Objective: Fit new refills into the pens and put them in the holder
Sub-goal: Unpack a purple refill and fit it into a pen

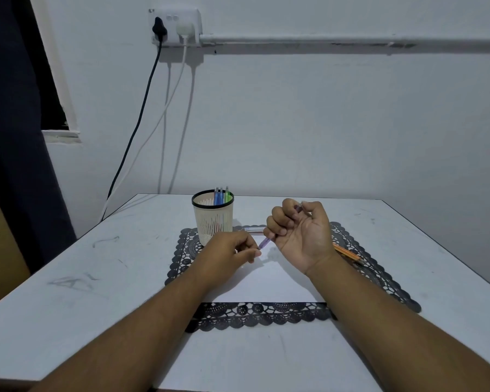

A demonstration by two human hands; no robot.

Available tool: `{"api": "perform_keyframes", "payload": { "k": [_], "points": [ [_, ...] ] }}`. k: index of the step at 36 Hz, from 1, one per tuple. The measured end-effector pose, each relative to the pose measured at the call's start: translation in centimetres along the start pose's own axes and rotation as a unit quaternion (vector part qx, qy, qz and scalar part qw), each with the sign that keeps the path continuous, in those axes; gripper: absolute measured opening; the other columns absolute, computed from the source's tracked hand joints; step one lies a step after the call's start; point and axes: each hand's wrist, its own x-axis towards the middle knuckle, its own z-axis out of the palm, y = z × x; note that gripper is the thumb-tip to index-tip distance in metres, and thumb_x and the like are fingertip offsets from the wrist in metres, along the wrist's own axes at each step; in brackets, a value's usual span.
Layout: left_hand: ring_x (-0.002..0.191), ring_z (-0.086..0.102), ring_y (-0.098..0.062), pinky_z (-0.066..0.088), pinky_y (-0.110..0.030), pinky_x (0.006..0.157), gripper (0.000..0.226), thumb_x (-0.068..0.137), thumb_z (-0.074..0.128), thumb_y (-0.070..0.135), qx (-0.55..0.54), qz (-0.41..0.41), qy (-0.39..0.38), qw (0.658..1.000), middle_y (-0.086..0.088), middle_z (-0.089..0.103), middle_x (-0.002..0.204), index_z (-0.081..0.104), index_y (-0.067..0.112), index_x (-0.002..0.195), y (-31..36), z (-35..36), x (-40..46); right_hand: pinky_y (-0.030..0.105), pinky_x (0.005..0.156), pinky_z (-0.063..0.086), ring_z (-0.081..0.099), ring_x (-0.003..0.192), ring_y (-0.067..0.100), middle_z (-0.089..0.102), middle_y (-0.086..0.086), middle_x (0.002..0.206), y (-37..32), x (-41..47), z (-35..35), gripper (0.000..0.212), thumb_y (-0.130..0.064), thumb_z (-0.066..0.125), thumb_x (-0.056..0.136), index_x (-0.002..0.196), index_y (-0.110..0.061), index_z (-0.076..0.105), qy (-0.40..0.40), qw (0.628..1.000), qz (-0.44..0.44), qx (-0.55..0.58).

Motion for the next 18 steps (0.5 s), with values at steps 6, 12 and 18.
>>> {"api": "perform_keyframes", "payload": {
  "k": [6, 12, 18],
  "points": [
    [0.066, 0.056, -0.002, 0.044, -0.022, 0.065, 0.01, 0.092, 0.075, 0.023, -0.012, -0.002, -0.002, 1.0, 0.006, 0.072, 0.077, 0.073, 0.021, 0.082, -0.13, -0.01, 0.07, 0.035, 0.06, 0.028, 0.019, 0.061, 0.019, 0.022, 0.002, 0.064, 0.27, 0.01, 0.01, 0.032, -0.04, 0.037, 0.088, 0.066, -0.017, 0.031, 0.006, 1.0, -0.003, 0.018],
    [0.069, 0.06, 0.003, 0.046, -0.014, 0.066, 0.008, 0.093, 0.073, 0.014, -0.044, 0.0, -0.017, 0.999, 0.011, 0.074, 0.082, 0.075, 0.022, 0.094, -0.06, -0.08, -0.05, 0.034, 0.06, 0.027, 0.017, 0.061, 0.019, 0.024, 0.0, 0.063, -0.21, 0.01, -0.17, 0.032, -0.041, 0.039, 0.087, 0.064, -0.019, 0.034, 0.034, 0.998, -0.007, 0.044],
    [0.07, 0.059, 0.002, 0.045, -0.014, 0.068, 0.011, 0.094, 0.072, 0.012, -0.043, 0.014, -0.012, 0.999, 0.006, 0.074, 0.085, 0.075, 0.023, 0.095, -0.19, -0.09, -0.03, 0.034, 0.059, 0.027, 0.016, 0.061, 0.019, 0.023, 0.0, 0.063, -0.45, 0.03, -0.3, 0.03, -0.039, 0.04, 0.085, 0.064, -0.019, 0.032, 0.055, 0.996, -0.007, 0.066]
  ]
}}
